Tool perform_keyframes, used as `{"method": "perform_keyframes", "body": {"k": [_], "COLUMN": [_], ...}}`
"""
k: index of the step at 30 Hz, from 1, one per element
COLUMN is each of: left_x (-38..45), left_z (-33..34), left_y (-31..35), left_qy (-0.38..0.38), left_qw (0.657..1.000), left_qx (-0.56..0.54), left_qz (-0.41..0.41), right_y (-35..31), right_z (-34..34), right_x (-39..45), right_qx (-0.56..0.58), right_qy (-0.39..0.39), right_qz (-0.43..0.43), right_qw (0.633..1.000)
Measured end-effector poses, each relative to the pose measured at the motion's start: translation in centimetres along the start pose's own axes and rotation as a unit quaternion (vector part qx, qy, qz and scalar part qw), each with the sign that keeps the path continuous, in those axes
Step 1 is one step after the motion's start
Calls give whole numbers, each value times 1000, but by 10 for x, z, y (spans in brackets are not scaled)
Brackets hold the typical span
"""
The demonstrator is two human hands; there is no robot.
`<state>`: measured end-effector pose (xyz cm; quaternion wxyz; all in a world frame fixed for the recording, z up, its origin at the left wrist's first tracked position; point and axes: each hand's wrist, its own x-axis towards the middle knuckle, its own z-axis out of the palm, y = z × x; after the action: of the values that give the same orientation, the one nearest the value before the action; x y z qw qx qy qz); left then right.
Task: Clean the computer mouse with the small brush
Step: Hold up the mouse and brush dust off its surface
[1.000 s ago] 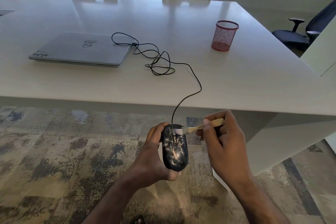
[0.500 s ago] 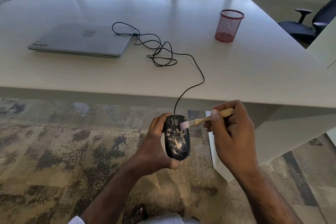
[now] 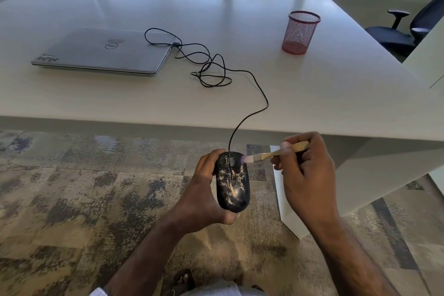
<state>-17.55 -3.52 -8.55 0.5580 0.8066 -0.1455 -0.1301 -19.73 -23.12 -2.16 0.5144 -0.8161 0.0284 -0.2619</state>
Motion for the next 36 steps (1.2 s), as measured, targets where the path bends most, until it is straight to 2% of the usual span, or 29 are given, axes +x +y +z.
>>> {"method": "perform_keyframes", "body": {"k": [4, 9, 14, 18, 23, 27, 29, 32, 34, 36], "left_x": [0, -1, -3, -4, -7, -8, -9, -9, -9, -9], "left_z": [0, 2, 4, 5, 4, 3, 2, 1, 1, 2], "left_y": [-2, -4, -4, -5, -4, -4, -4, -4, -5, -6], "left_qy": [-2, -5, -3, -4, -5, -3, -3, -1, -2, -2], "left_qw": [1000, 1000, 1000, 1000, 1000, 1000, 1000, 1000, 1000, 1000], "left_qx": [0, 3, 5, 6, 2, -4, -6, -4, -1, 1], "left_qz": [-1, 1, 3, 6, 4, 8, 8, 7, 6, 5], "right_y": [4, 11, 13, 15, 12, 9, 8, 3, 2, 3], "right_z": [-4, 2, -2, 3, -2, -1, -2, -4, -3, -3], "right_x": [2, 2, 3, -1, -4, -9, -10, -10, -11, -12], "right_qx": [14, 13, 46, 27, 38, 26, 2, 35, 51, 20], "right_qy": [36, 13, 62, 21, 53, 11, 26, 47, 27, 9], "right_qz": [15, 39, 40, 65, 49, 44, 35, 24, 26, 27], "right_qw": [999, 999, 996, 997, 997, 999, 999, 998, 998, 999]}}
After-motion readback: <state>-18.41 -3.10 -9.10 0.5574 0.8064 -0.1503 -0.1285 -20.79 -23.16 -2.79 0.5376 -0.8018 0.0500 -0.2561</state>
